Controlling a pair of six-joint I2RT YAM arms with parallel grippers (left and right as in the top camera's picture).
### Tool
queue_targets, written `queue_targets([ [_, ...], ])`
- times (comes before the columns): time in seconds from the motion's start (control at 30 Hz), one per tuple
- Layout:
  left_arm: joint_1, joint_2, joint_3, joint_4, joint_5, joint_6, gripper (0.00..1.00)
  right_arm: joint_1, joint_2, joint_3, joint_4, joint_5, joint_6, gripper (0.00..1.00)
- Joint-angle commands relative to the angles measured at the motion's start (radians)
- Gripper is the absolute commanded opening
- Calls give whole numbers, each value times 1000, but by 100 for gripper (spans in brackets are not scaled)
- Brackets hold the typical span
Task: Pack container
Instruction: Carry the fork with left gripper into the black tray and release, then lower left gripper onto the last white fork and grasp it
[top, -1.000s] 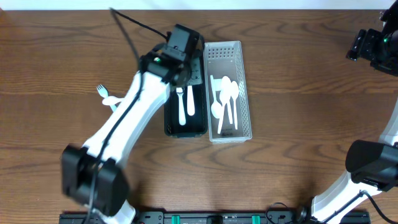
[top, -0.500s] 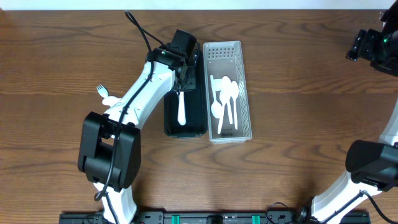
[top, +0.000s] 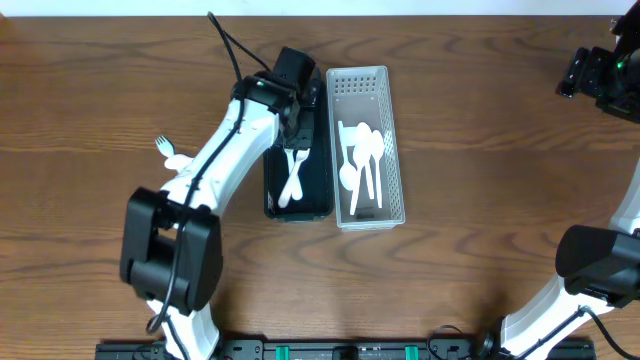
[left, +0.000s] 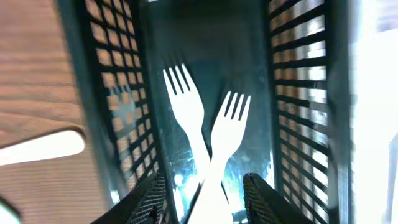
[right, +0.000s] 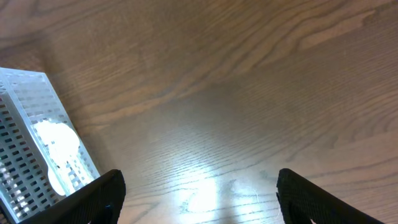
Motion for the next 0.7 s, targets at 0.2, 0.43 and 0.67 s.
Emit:
queue_targets([
  [0.2,111,-349,157,6,-228,5,50,8,-10,12,2,-8,-22,82],
  [0.43,359,-352,145,-70,-134,-116,51,8,-10,12,4,-8,-21,82],
  [0.67,495,-155,144,-98,-74,-116,52,8,-10,12,3,-8,-21,82],
])
